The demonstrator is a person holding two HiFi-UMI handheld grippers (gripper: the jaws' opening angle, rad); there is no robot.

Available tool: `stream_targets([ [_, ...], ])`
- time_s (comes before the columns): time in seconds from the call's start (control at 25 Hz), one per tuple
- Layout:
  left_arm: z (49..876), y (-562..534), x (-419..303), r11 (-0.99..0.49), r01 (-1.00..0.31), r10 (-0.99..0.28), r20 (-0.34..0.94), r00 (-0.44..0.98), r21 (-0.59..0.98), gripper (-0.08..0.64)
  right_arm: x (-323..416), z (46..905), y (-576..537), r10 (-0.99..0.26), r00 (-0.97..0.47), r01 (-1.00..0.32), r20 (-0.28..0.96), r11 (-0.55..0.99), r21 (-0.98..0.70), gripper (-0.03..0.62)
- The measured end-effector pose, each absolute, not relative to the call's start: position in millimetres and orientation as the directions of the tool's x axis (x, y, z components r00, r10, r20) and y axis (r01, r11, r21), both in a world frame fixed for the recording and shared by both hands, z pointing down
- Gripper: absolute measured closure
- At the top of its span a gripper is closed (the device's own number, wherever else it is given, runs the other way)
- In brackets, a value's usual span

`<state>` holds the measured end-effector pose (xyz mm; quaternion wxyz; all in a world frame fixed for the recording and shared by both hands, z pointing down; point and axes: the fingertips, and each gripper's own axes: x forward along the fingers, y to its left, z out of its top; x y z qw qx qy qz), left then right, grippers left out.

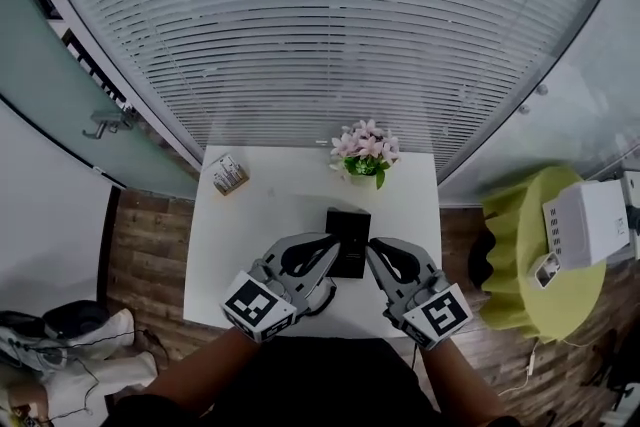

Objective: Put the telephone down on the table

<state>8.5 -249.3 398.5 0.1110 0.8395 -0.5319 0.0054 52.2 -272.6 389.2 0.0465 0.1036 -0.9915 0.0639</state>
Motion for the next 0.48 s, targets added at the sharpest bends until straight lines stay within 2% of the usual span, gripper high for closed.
stream_targets([
  [0.48,399,-242,24,-0.433,-0.888,-0.881,0.132,0.453,0.156,0.551,49,378,-251,-0.174,-0.979,-0.182,0.109,0.981,-0.073,0.569],
])
